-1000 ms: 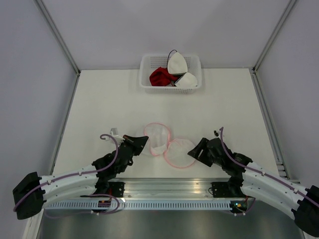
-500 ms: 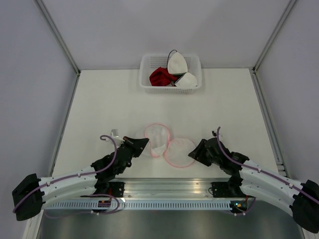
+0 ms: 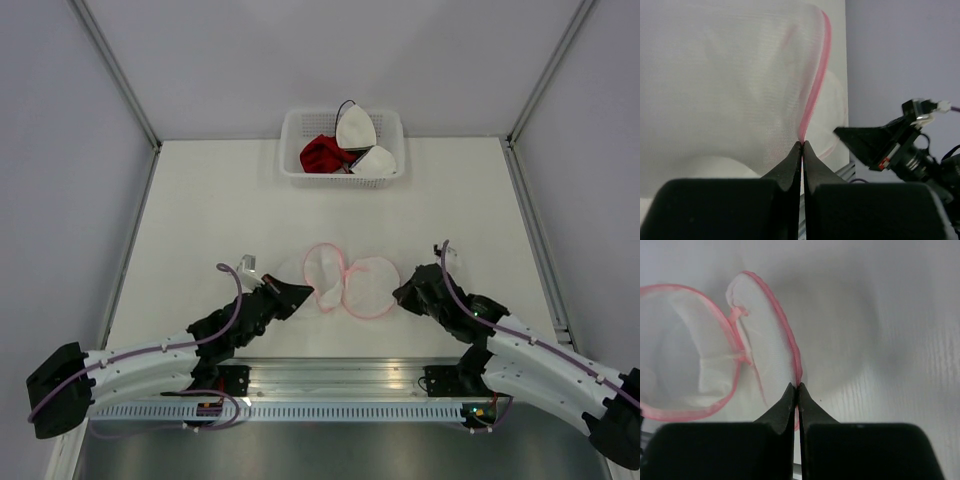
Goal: Unzip the laundry bag and remove the bra
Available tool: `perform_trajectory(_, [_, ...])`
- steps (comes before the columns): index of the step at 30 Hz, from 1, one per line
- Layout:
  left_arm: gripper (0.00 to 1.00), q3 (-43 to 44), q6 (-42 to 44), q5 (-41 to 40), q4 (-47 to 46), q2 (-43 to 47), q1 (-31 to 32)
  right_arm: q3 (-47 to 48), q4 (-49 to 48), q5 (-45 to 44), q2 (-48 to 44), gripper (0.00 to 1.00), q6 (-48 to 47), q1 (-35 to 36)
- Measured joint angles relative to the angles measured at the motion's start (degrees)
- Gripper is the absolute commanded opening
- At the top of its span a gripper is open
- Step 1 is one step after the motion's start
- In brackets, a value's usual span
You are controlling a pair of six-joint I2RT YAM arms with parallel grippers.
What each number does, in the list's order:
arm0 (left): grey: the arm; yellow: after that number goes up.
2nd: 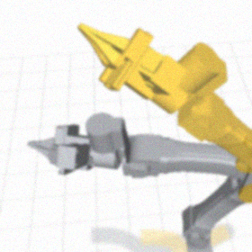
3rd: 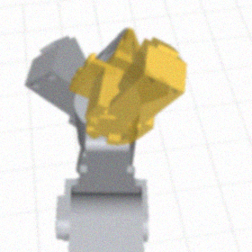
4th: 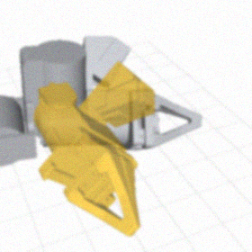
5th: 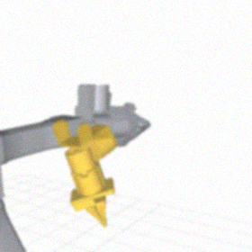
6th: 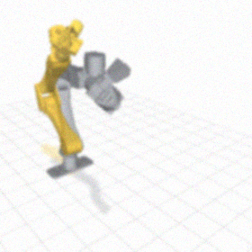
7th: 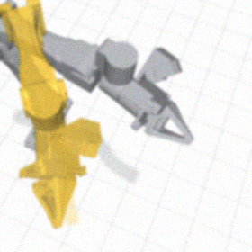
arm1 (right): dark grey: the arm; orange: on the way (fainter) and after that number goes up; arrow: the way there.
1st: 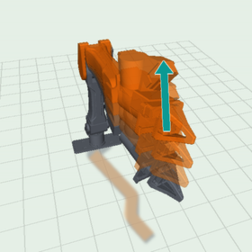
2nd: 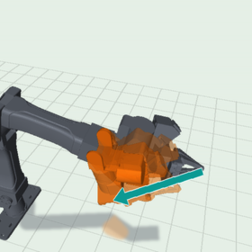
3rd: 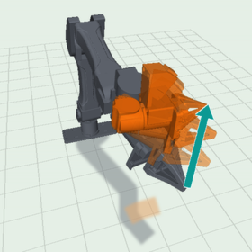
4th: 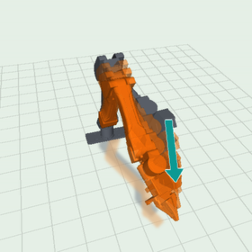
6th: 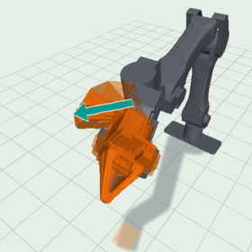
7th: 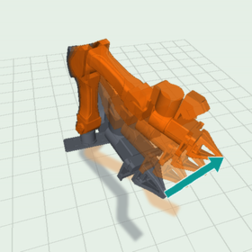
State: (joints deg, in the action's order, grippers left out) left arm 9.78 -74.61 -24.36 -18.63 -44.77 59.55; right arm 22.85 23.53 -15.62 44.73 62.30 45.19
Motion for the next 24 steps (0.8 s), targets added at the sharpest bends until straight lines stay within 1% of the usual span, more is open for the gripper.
perform_trajectory(3, [0.03, 0.4, 2.0, 3.1, -1.7, -0.4, 0.0, 8.2, 5.4, -6.1, -1.0, 0.00, -3.0, 0.0])
perform_trajectory(4, [0.06, 0.5, 2.7, 4.4, -2.4, -0.7, 0.1, 11.0, 7.3, -8.0, -1.0, 0.00, -4.1, 0.0])
perform_trajectory(5, [0.16, 0.6, 3.2, 5.4, -3.0, -1.0, 0.0, 13.5, 8.9, -9.9, -0.8, 0.00, -5.2, 0.0])
perform_trajectory(7, [0.28, 1.0, 4.5, 7.2, -4.0, -1.7, 0.1, 17.6, 11.8, -13.0, -0.3, 0.00, -7.3, 0.0])
perform_trajectory(8, [0.48, 1.2, 5.1, 8.4, -4.4, -2.1, 0.1, 19.7, 13.6, -14.6, 0.2, 0.00, -8.8, 0.0])
perform_trajectory(10, [0.71, 1.8, 6.8, 10.3, -5.3, -2.8, 0.1, 24.1, 17.4, -18.1, 1.8, 0.00, -11.5, 0.0])
perform_trajectory(11, [0.88, 2.1, 7.3, 11.5, -5.7, -3.0, 0.1, 26.4, 19.3, -19.9, 2.9, 0.00, -13.1, 0.0])
perform_trajectory(12, [0.93, 2.3, 7.9, 12.2, -5.9, -3.1, 0.1, 28.7, 21.0, -21.9, 4.0, 0.00, -14.7, 0.0])
perform_trajectory(14, [0.99, 2.9, 8.4, 13.9, -6.3, -3.0, 0.1, 33.3, 24.6, -25.1, 6.5, 0.00, -17.5, 0.0])
perform_trajectory(18, [1.00, 3.1, 8.8, 15.2, -5.8, -1.0, 0.1, 41.8, 30.3, -30.7, 12.4, 0.00, -23.0, 0.0])
perform_trajectory(24, [1.00, 3.2, 9.2, 14.8, -0.1, 7.4, 0.1, 46.1, 33.8, -35.2, 23.0, 0.00, -30.1, 0.1])
